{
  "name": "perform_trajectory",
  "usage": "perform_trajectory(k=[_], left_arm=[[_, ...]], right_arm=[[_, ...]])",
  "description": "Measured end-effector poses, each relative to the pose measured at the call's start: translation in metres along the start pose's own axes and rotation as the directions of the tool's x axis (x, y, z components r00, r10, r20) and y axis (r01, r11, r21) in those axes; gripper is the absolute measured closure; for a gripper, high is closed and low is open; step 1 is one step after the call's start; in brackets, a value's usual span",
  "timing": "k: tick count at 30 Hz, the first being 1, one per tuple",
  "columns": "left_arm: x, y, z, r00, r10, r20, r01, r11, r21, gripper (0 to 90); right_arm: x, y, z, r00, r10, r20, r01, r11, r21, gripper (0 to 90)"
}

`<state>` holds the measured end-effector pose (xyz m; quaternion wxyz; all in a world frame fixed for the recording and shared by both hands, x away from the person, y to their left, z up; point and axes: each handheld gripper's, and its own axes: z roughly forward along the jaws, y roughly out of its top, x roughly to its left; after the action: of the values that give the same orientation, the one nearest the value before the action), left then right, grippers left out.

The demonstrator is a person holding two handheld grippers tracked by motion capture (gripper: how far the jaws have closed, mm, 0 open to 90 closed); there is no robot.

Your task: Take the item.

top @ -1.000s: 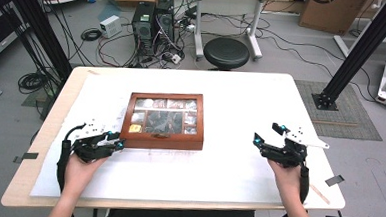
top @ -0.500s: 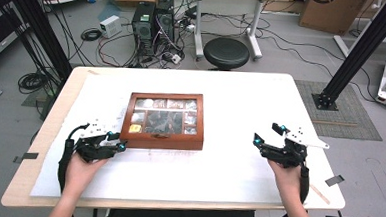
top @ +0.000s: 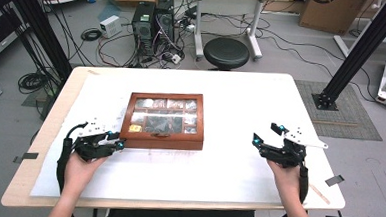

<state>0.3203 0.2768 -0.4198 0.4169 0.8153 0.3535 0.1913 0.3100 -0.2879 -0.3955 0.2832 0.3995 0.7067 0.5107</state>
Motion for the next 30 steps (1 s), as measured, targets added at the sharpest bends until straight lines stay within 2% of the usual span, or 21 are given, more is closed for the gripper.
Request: perform_trajectory(k=[3,9,12,17,20,21,22,25,27,30], left_arm=[[-0.001,0.0,0.0,1.0,0.002,-0.003,-0.002,1.0,0.001,60.6],[-0.002,0.002,-0.003,0.9999,0.01,-0.013,-0.01,0.9996,-0.027,60.6],[-0.004,0.003,-0.004,0.998,0.043,-0.046,-0.044,0.9987,-0.027,62.8],[-0.005,0.004,-0.005,0.9977,0.042,-0.053,-0.044,0.9985,-0.033,63.1],[-0.009,0.009,-0.006,0.994,0.051,-0.097,-0.056,0.997,-0.053,61.2],[-0.009,0.009,-0.006,0.994,0.051,-0.097,-0.056,0.997,-0.053,59.2],[-0.012,0.012,-0.005,0.9914,0.05,-0.121,-0.058,0.9966,-0.06,57.6],[-0.013,0.015,-0.004,0.9896,0.047,-0.136,-0.056,0.9967,-0.06,54.8],[-0.013,0.017,-0.006,0.9905,0.016,-0.136,-0.03,0.9943,-0.102,54.8],[-0.012,0.019,-0.007,0.9891,-0.001,-0.147,-0.016,0.9933,-0.114,51.4]], right_arm=[[0.0,0.0,0.0,1.0,-0.002,0.0,0.002,1.0,-0.001,23.3],[0.0,0.0,0.0,1.0,-0.004,0.0,0.004,1.0,-0.003,23.3],[0.001,0.0,0.0,1.0,-0.005,-0.001,0.005,1.0,-0.001,23.3],[0.001,0.0,0.0,1.0,-0.007,-0.002,0.007,1.0,-0.002,23.3],[0.001,0.0,0.001,1.0,-0.008,-0.001,0.008,1.0,-0.001,23.3],[0.001,0.0,0.001,1.0,-0.008,-0.001,0.008,1.0,-0.001,23.3],[0.002,0.0,0.0,1.0,-0.008,-0.002,0.007,1.0,-0.002,23.3],[0.001,0.001,0.0,1.0,-0.006,-0.002,0.006,1.0,-0.002,23.3],[0.001,0.0,0.0,1.0,-0.004,0.001,0.004,1.0,-0.004,23.3],[0.001,0.0,-0.001,1.0,-0.004,0.001,0.004,1.0,-0.005,23.3]])
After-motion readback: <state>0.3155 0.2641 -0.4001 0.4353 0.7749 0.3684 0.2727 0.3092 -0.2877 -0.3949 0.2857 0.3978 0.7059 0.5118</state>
